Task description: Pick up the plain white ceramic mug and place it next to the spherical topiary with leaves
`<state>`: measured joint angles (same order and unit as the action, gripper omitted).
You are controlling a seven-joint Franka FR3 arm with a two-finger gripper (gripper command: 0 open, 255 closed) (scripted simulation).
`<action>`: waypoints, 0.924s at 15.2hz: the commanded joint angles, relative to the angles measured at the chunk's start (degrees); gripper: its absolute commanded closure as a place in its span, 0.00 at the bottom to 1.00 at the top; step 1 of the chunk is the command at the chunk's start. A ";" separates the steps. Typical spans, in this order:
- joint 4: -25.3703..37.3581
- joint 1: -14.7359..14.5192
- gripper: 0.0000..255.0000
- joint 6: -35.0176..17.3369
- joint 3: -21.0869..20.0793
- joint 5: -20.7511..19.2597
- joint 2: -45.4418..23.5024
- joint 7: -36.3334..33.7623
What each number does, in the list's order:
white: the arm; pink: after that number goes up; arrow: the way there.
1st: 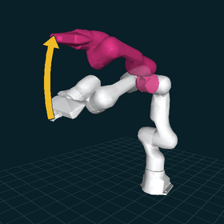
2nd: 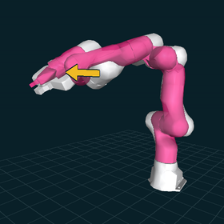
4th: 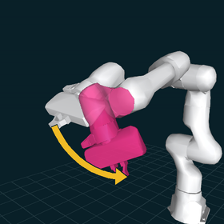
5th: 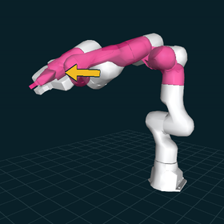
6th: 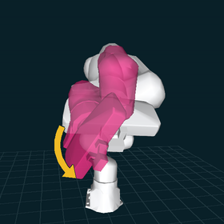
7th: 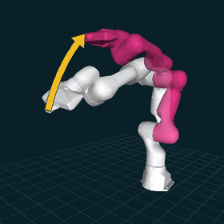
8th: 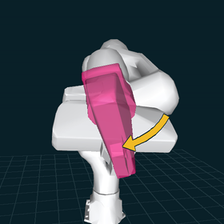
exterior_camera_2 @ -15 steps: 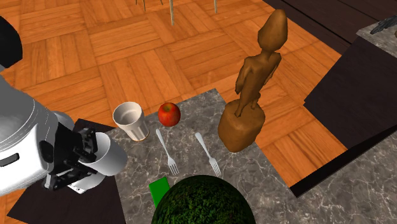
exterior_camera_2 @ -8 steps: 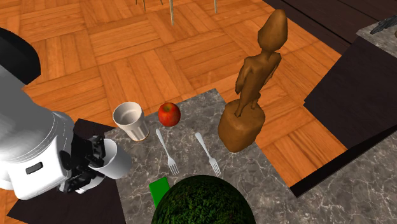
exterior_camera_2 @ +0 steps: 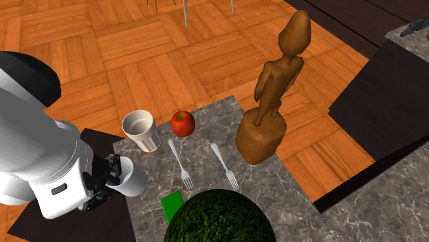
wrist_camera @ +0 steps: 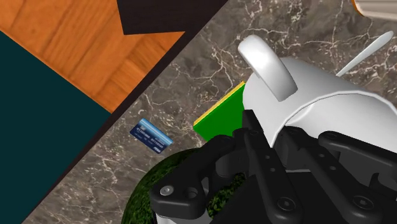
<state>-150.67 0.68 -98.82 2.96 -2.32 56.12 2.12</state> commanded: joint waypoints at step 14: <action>-11.85 0.35 1.00 -11.26 0.61 -0.63 0.62 0.04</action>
<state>-161.78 1.04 -109.13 3.56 -2.93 56.92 2.20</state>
